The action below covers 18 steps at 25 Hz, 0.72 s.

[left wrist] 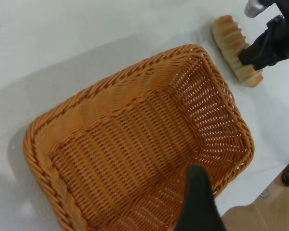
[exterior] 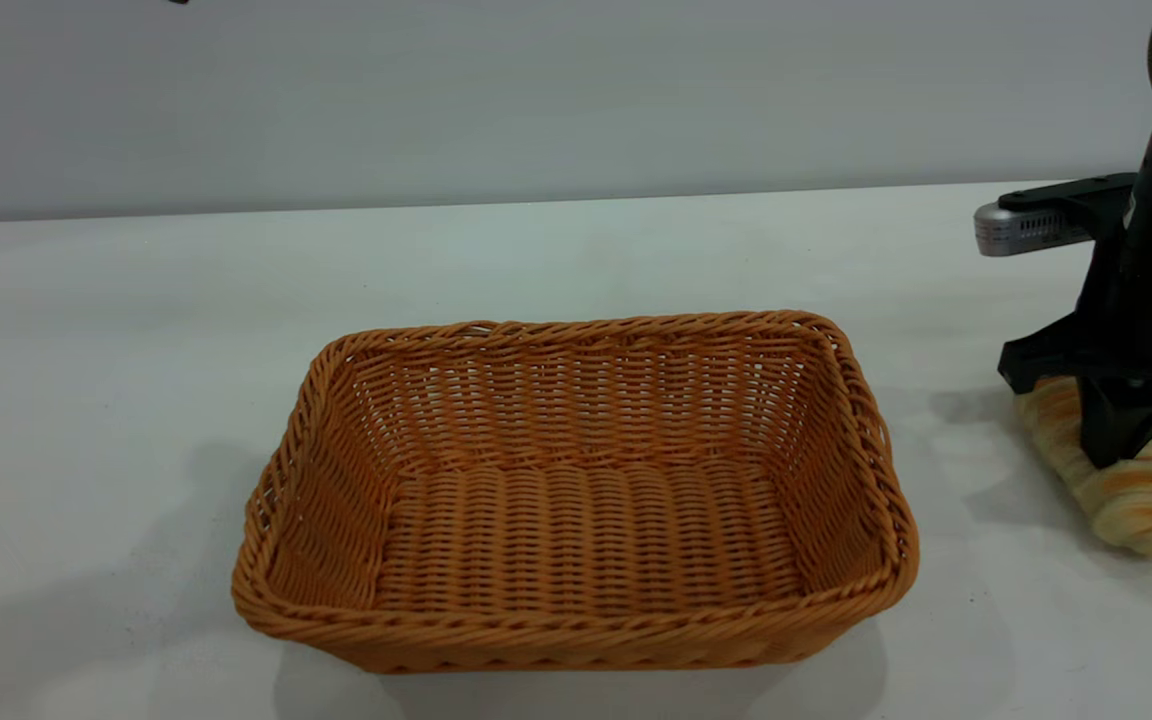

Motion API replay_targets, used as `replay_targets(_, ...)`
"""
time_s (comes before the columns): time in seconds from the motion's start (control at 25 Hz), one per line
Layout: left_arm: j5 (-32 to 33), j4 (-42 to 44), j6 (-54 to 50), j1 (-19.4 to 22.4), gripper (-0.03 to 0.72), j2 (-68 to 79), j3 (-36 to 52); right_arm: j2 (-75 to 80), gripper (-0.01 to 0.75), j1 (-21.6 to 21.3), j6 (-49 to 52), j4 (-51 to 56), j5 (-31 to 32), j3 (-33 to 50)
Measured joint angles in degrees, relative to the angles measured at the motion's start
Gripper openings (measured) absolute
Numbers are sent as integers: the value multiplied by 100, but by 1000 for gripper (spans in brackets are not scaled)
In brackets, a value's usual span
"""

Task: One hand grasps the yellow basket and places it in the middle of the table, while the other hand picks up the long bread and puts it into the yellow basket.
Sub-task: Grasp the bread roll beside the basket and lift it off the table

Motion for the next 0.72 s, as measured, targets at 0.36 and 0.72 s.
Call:
replay_targets(0.36,40,-107,0,0,569,0,0,-415,18,0,-143,23,409,-137)
replay_targets(0.72,40,-112,86,0,569,0,0,-1129,18,100,-269,171,721,-137)
